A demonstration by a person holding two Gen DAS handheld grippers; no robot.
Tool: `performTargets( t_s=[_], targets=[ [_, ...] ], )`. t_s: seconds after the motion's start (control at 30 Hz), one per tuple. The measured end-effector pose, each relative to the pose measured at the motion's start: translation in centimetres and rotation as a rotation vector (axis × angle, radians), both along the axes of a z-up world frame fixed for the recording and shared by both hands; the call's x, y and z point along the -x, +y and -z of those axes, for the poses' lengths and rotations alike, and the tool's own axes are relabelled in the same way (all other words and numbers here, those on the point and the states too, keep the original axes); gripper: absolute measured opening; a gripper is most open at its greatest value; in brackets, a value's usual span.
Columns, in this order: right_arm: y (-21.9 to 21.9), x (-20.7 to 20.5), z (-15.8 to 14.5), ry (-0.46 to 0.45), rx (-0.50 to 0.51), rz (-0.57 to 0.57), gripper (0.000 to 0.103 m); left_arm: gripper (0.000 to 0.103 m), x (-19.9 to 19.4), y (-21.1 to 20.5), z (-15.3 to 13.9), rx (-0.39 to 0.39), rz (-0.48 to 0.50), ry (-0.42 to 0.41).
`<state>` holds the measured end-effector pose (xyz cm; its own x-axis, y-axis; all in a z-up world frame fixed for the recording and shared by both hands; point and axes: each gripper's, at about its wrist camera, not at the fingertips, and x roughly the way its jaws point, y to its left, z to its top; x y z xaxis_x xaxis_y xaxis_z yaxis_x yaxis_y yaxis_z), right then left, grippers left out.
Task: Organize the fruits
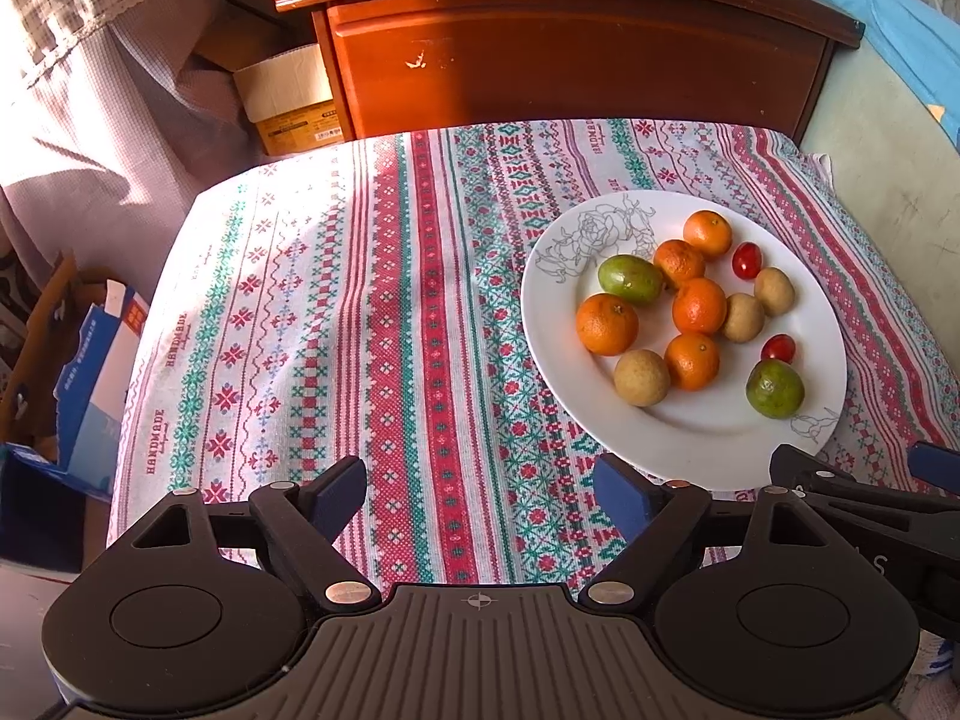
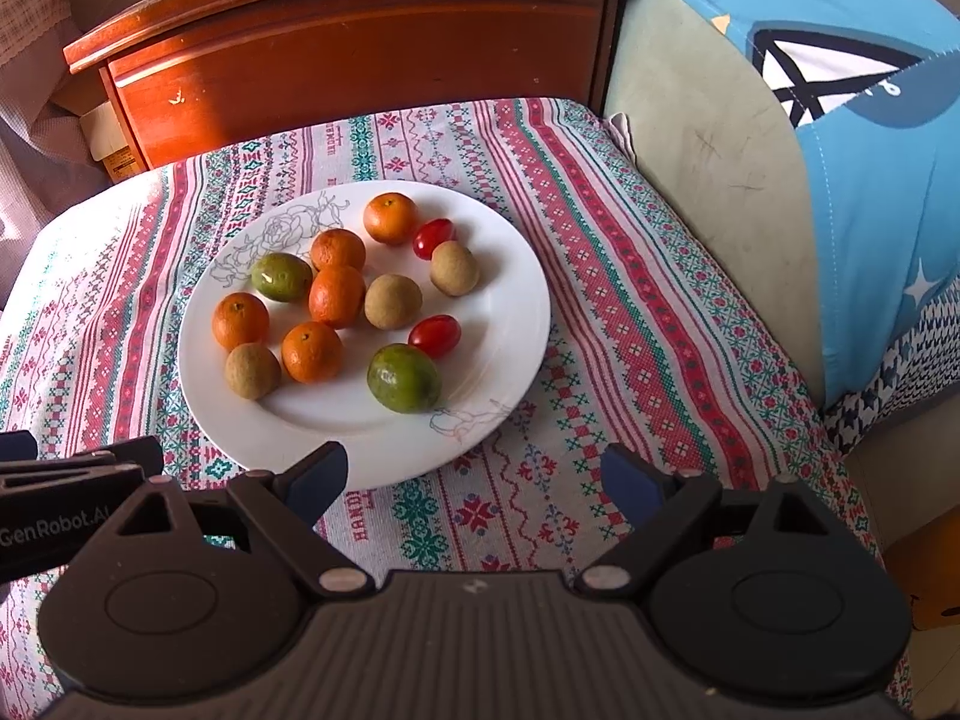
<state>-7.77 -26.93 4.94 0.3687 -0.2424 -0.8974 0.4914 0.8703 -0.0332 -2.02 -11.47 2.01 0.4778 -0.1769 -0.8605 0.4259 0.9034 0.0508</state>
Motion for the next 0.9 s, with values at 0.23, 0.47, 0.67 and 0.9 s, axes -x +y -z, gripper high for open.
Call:
performTargets(
  t_s=[0.23,0.47,0.67,0.9],
  targets=[
    [0.4,0.0,-0.1,0.006,0.010,-0.008,0.091,0.084,0.1,0.1,-0.1,-0.007,0.004,-0.003],
    [1.3,0.2,-0.5,0.009,0.025,-0.038,0.091,0.084,0.3,0.9,-0.2,-0.010,0.000,-0.003],
    [2.5,0.8,-0.7,0.001,0.038,-0.069,0.091,0.084,0.9,1.8,-0.5,-0.018,0.000,-0.012],
    [4.3,2.1,0.2,-0.008,0.006,-0.145,0.091,0.084,1.8,3.4,-0.5,-0.026,0.000,-0.021]
  ],
)
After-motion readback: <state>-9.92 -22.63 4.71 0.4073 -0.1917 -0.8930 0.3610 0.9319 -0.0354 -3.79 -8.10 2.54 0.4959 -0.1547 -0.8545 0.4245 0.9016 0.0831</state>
